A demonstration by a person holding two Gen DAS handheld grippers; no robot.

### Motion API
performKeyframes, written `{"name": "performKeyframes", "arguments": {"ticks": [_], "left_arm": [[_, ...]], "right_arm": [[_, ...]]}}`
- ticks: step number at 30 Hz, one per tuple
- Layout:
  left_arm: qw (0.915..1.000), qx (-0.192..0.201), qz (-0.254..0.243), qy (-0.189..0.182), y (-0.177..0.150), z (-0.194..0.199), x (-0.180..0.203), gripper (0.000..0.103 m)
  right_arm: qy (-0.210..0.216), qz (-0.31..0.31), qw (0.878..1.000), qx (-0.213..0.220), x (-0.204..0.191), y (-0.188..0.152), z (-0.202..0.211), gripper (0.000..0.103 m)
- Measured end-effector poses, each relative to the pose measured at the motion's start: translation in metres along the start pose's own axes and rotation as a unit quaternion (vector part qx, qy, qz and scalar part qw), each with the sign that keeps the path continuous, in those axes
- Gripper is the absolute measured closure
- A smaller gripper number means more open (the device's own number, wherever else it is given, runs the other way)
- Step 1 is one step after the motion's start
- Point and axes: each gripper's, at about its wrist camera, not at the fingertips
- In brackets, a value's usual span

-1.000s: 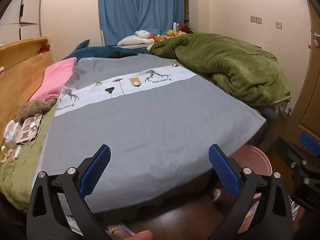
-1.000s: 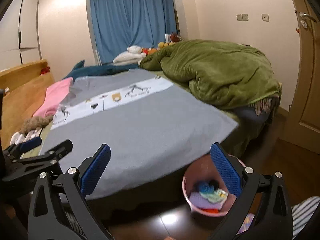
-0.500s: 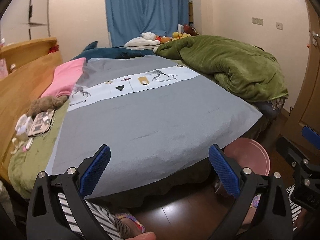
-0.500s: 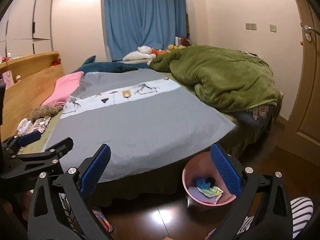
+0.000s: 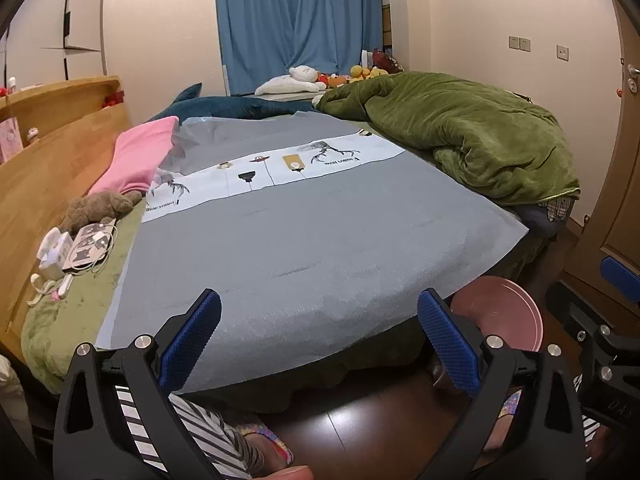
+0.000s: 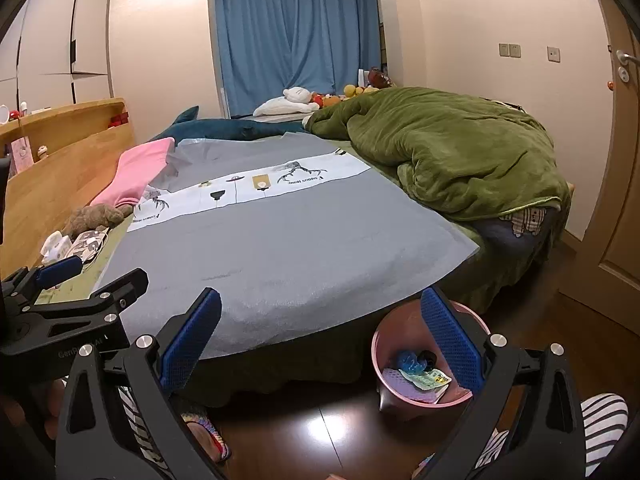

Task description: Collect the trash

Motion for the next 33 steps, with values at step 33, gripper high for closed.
{"name": "performKeyframes", "arguments": {"ticks": [33], "left_arm": [[1.0000, -0.004, -0.004, -0.002, -0.0010, -0.0002, -0.0035, 0.007]], "right_arm": [[-0.001, 0.000, 1.000, -0.009, 0.0047, -0.0038, -0.0029, 0.005]]}}
Point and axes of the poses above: each gripper's, at about its wrist camera, not at the fingertips, and z roughly against the way its jaws point, x to its right, y to its top, and after that the axes turned 3 degrees about z, right-handed
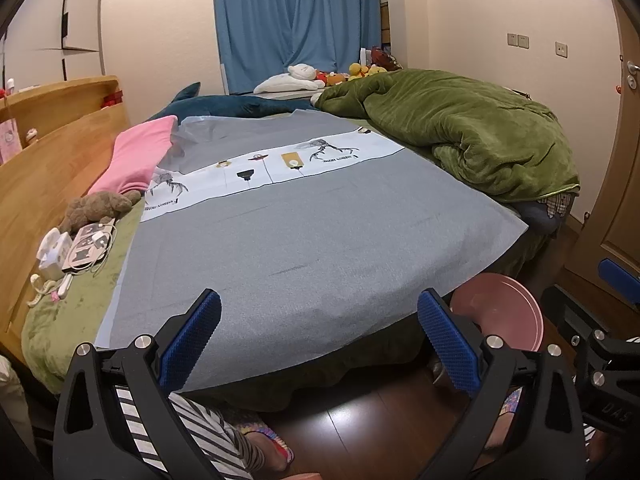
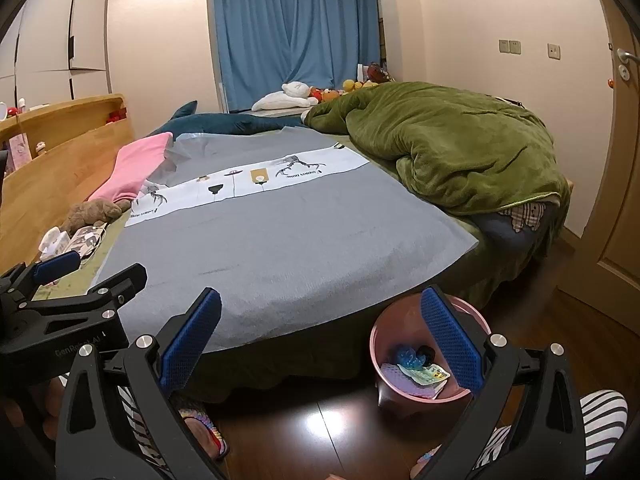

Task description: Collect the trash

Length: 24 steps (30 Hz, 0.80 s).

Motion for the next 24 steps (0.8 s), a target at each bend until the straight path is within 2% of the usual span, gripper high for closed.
{"name": "performKeyframes", "arguments": {"ticks": [24], "left_arm": [[1.0000, 0.007, -0.001, 0.006, 0.0001, 0.0029, 0.0027, 0.007]], "right_arm": [[-0.006, -0.002, 1.000, -0.006, 0.0068, -0.0042, -0.0019, 0.005]]}}
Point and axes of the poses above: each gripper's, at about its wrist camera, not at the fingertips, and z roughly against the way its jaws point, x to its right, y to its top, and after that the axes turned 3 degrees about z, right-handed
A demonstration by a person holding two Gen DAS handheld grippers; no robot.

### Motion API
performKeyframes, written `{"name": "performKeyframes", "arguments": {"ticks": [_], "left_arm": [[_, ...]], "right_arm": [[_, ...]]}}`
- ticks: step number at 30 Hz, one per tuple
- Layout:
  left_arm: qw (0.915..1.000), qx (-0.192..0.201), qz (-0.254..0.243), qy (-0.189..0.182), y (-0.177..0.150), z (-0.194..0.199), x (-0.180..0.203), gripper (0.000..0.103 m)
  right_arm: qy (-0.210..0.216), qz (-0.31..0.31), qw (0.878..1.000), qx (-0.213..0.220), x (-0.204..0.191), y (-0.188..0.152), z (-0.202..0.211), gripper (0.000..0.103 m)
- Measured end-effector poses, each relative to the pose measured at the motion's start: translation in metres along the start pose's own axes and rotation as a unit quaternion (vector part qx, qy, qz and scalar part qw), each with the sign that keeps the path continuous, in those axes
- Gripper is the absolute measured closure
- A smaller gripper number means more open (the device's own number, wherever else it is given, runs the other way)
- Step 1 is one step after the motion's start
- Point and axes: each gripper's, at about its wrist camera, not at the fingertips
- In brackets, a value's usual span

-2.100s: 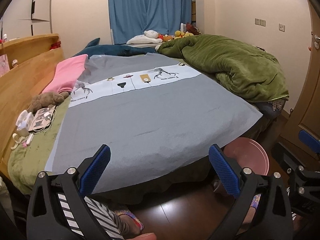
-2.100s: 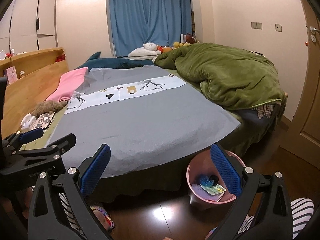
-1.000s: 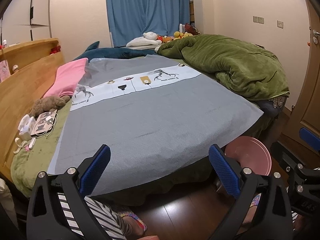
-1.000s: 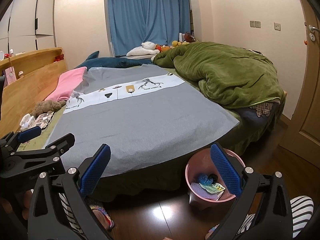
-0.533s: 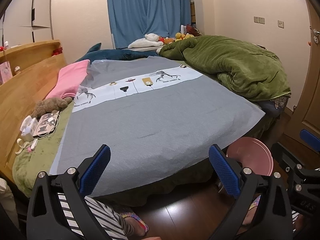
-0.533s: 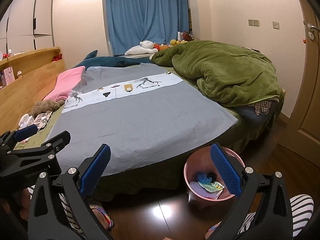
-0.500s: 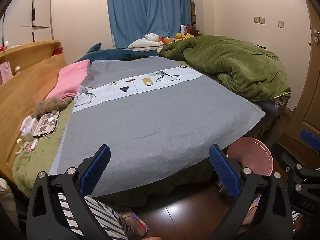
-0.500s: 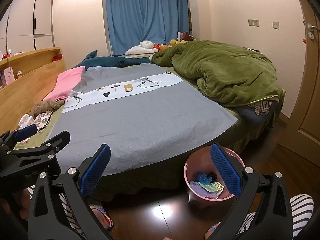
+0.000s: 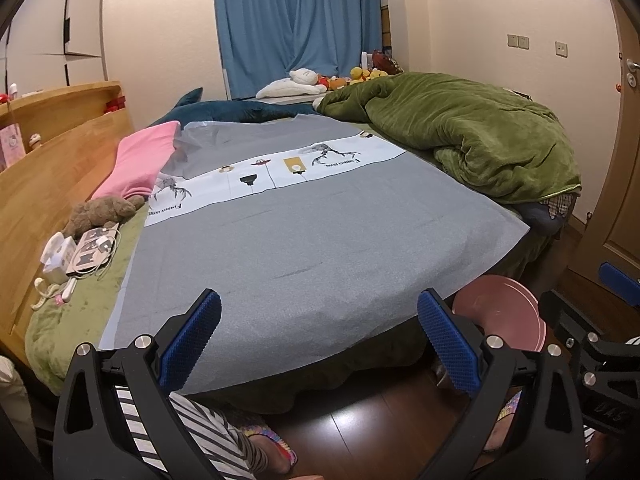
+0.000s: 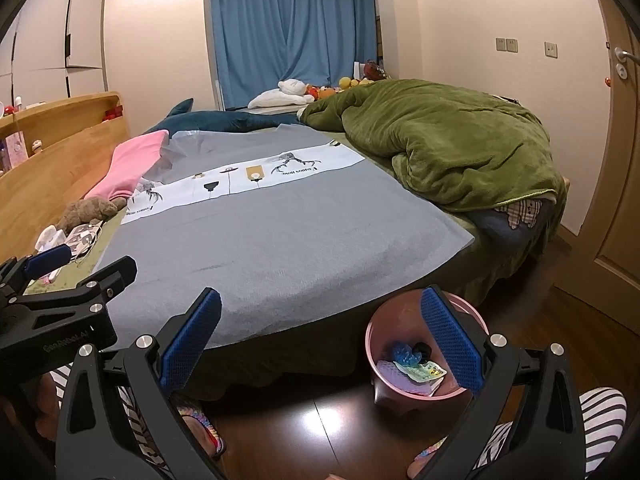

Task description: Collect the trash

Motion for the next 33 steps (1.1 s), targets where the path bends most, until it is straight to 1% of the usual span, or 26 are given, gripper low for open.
{"name": "performKeyframes", "arguments": {"ticks": [9, 14, 20, 22, 26, 33], "left_arm": [[1.0000, 0.000, -0.001, -0.003, 0.0016, 0.0005, 0.0003, 0.007], [1.0000, -0.003, 0.002, 0.004, 0.0022, 0.0009, 0.0013, 0.007], [1.0000, -0.004, 0.001, 0.001, 0.0011, 0.0006, 0.0025, 0.007], [1.0000, -0.003, 0.003, 0.009, 0.0003, 0.0003, 0.0027, 0.007], [0.9998, -0.010, 0.014, 0.005, 0.0010, -0.0024, 0.0006, 0.007], [0.9998, -0.006, 0.017, 0.006, 0.0004, -0.0030, 0.0003, 0.007]], "right_arm": [[0.001, 0.000, 1.000, -0.003, 0.0022, -0.0017, 0.0002, 0.005], [0.001, -0.001, 1.000, -0.004, 0.0042, -0.0036, 0.0006, 0.005], [0.002, -0.006, 1.000, -0.011, 0.0046, -0.0061, -0.0010, 0.005], [0.002, -0.007, 1.000, -0.012, 0.0046, -0.0064, -0.0013, 0.005], [0.002, -0.007, 1.000, -0.011, 0.0052, -0.0067, -0.0014, 0.005], [0.002, -0.005, 1.000, -0.013, 0.0044, -0.0078, -0.0029, 0.005]]}}
Point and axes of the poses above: each gripper's, at about its wrist camera, not at the fingertips, and z roughly against the way its jaws point, x to its right, y to its top, and after that the axes turned 3 degrees about z, right-handed
